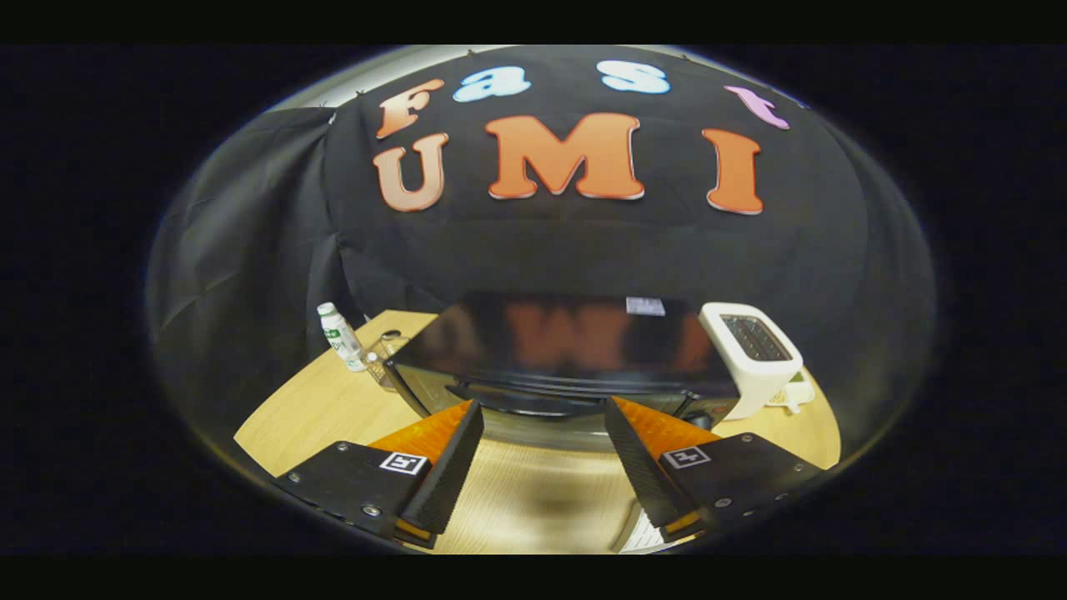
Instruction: Open the toaster oven, put the food inside, and close the toaster oven door.
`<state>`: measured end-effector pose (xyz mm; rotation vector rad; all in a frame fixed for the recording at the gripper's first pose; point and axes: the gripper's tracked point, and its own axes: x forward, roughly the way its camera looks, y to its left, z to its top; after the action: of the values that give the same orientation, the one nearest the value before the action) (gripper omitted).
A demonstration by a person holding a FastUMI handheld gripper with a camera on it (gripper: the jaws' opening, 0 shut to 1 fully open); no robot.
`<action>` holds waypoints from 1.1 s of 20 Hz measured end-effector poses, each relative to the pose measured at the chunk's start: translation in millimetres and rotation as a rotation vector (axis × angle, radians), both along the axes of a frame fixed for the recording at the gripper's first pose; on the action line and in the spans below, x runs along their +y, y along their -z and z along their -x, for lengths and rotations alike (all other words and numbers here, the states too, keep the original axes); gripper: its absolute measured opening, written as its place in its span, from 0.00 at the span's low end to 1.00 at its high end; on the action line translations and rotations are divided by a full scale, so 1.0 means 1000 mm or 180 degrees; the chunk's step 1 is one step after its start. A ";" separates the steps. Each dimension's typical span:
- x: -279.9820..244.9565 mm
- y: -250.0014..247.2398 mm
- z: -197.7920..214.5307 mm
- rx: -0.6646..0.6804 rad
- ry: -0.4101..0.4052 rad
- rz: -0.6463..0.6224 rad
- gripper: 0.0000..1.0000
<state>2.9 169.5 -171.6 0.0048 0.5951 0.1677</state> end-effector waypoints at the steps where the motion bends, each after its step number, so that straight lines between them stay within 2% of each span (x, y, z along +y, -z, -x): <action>1: -0.002 -0.021 -0.005 -0.0171 -0.0005 -0.0026 0.87; 7: -0.023 -0.142 -0.021 -0.1055 0.0028 -0.0206 0.96; 10: -0.036 -0.184 -0.024 -0.1351 0.0043 -0.0185 0.97; 14: -0.049 -0.215 -0.023 -0.1571 0.0074 -0.0157 0.97; 22: -0.055 -0.231 -0.020 -0.1626 0.0030 -0.0302 0.97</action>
<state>22.4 114.3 59.5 0.0553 0.0773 0.1796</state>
